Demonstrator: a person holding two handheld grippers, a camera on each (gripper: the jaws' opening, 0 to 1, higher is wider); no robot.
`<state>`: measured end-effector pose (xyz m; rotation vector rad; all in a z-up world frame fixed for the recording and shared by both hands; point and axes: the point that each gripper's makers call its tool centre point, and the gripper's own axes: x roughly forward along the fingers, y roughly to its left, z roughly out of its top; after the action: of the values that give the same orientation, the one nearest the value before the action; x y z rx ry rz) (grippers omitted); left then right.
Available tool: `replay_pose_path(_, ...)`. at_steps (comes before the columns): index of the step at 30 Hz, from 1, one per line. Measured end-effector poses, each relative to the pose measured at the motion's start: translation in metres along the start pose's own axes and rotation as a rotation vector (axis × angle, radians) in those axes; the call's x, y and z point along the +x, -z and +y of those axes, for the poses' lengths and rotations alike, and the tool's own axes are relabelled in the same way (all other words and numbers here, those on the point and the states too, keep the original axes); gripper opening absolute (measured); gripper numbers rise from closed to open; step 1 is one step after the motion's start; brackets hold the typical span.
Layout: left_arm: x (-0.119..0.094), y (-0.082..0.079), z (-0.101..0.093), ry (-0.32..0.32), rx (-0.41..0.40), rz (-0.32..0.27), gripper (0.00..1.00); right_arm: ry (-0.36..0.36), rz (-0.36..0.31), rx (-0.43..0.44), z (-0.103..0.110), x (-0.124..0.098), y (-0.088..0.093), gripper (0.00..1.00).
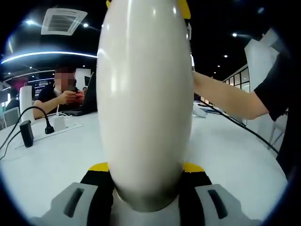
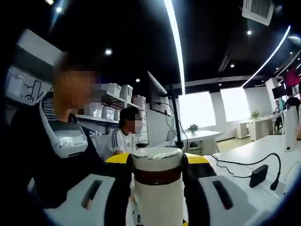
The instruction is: Grasp the water cup twist off the cup lid place the cup lid on the table
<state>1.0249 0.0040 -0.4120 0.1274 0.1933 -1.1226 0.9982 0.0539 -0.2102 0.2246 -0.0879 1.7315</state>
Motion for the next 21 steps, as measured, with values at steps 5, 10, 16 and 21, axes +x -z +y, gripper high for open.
replay_pose_path(5, 0.0, 0.0, -0.001, 0.002, 0.0, -0.001, 0.55, 0.052, 0.015, -0.006, 0.01, 0.0, 0.001, 0.61)
replay_pose_path(10, 0.0, -0.001, -0.003, 0.002, 0.002, -0.002, 0.55, 0.24, 0.012, -0.106, 0.008, -0.005, -0.008, 0.61)
replay_pose_path(16, -0.002, -0.001, -0.005, 0.001, 0.001, -0.002, 0.55, 0.635, 0.071, -0.284, 0.003, -0.025, -0.015, 0.61)
replay_pose_path(21, -0.003, -0.001, -0.007, -0.001, 0.001, -0.002, 0.55, 0.873, 0.034, -0.349, 0.023, -0.029, -0.019, 0.61)
